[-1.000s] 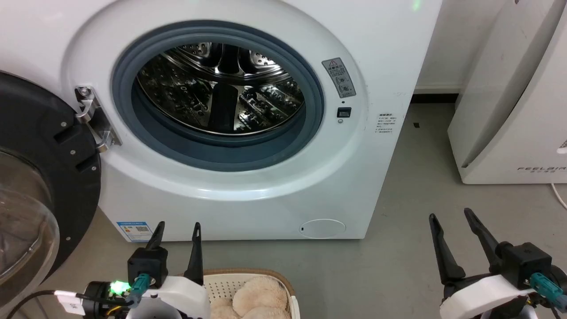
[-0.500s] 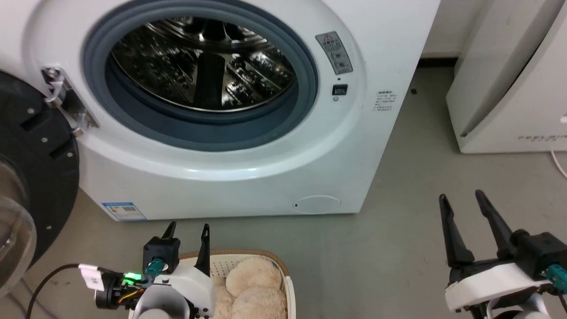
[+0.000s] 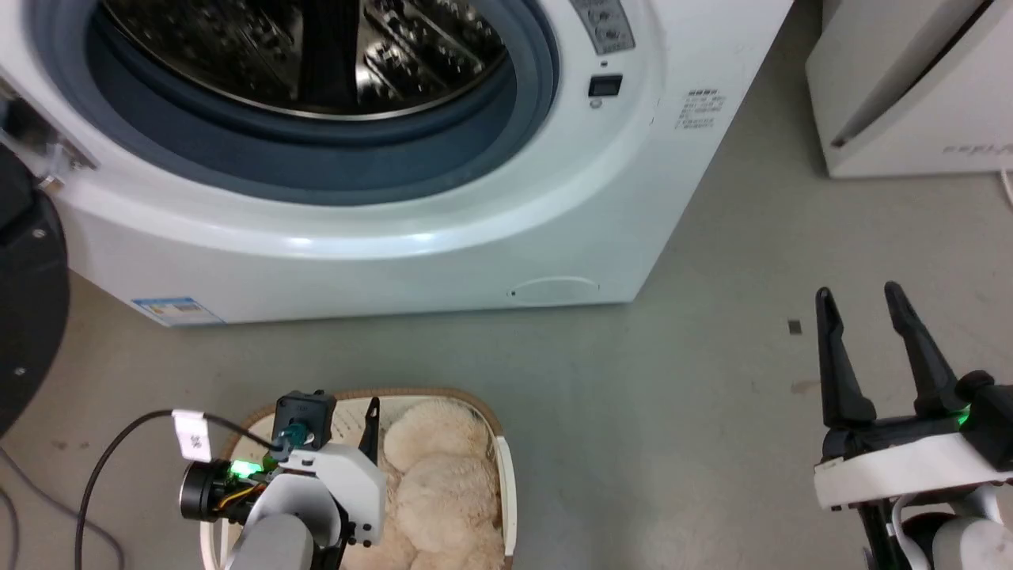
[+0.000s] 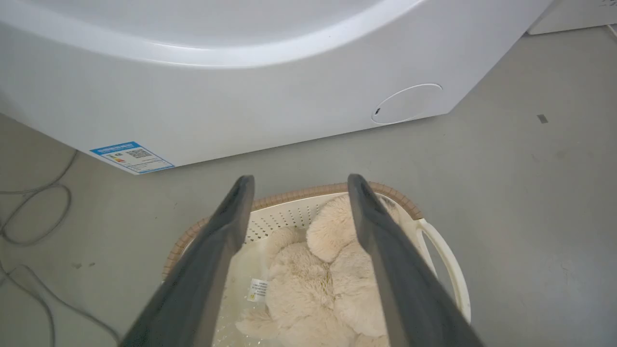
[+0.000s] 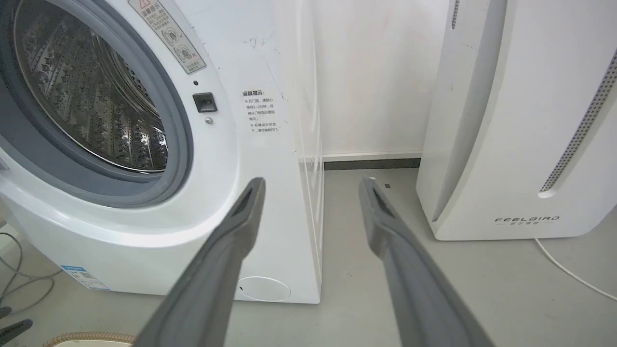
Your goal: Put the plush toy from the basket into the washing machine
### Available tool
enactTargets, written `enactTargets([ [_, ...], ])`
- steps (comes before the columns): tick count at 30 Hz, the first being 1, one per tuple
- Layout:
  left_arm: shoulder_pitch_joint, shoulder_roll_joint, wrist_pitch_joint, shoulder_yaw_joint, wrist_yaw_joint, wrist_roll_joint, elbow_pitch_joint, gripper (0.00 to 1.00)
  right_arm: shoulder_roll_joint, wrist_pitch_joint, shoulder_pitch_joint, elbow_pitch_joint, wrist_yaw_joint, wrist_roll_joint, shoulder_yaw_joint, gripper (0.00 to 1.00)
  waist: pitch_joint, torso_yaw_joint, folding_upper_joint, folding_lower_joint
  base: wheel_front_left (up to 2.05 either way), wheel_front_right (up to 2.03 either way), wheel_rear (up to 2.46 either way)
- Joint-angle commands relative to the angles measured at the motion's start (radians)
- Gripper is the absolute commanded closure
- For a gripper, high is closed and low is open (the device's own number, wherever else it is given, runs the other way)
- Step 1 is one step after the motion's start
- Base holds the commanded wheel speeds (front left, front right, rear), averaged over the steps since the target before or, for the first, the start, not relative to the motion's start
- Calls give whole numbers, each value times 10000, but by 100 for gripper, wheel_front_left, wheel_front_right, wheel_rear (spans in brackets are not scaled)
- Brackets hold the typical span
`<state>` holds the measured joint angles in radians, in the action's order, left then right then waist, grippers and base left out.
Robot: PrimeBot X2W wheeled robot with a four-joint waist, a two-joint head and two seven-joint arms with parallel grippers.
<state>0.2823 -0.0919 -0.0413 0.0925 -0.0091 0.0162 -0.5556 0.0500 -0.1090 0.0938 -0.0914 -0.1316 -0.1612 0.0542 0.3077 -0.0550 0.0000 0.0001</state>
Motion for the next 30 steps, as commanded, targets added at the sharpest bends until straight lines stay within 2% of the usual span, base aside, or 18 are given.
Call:
enactTargets([
  [1, 342, -83, 171, 103, -72, 83, -356, 0, 1, -119, 288, -142, 4, -181, 47, 0, 492, -52, 0, -1, 0, 0, 0],
  [17, 1697, -139, 1727, 704, -557, 193, -1929, 0, 1, -431, 941, -704, 5, -405, 250, 0, 2473, -74, 0, -1, 0, 0, 0],
  [30, 2949, -284, 2365, 1105, -575, 363, -3265, 0, 2, -701, 1437, -1199, 6, -673, 438, 0, 4174, -108, 0, -1, 0, 0, 0],
])
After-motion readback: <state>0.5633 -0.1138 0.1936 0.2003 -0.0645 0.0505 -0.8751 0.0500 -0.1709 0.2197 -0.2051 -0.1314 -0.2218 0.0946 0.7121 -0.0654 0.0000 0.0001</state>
